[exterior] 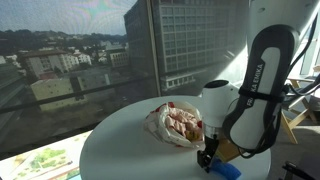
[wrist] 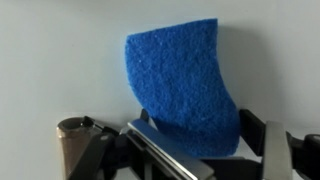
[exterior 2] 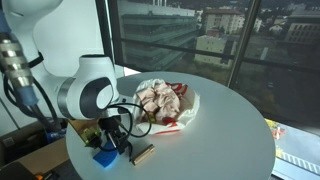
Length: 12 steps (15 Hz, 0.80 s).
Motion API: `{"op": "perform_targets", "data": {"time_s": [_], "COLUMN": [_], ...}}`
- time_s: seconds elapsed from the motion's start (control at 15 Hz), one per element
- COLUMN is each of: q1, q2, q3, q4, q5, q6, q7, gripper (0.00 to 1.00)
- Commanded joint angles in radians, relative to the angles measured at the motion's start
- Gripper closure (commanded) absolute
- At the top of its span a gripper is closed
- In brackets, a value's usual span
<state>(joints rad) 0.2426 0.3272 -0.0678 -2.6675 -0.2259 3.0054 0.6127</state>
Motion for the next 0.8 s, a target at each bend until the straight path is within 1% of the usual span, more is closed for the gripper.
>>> {"op": "perform_targets", "data": {"time_s": [0.0,0.07,0.2,0.33,0.53,0.67,0.73], "q1": [0.037,0.044,0.056,0.076,0.113,0.152,0.169], "q2": [-0.034,-0.039,-0.045,-0.058,-0.12,-0.155,-0.169], "q3": [-0.039,-0.043,-0.052,-0.072,-0.115,-0.174,-0.211], "q4": [-0.027,-0.026,-0.025,-0.023,-0.013,0.01,0.037], "q5": [0.052,0.061,0.076,0.088,0.079,0.03,-0.011], "q6": [0.032,0.025,0.014,-0.006,-0.057,-0.084,-0.107], "q7": [-0.094,-0.105,-0.119,-0.121,-0.096,-0.05,-0.012], "gripper": [0.42,0.51,0.63,0.73,0.96,0.88,0.88]}}
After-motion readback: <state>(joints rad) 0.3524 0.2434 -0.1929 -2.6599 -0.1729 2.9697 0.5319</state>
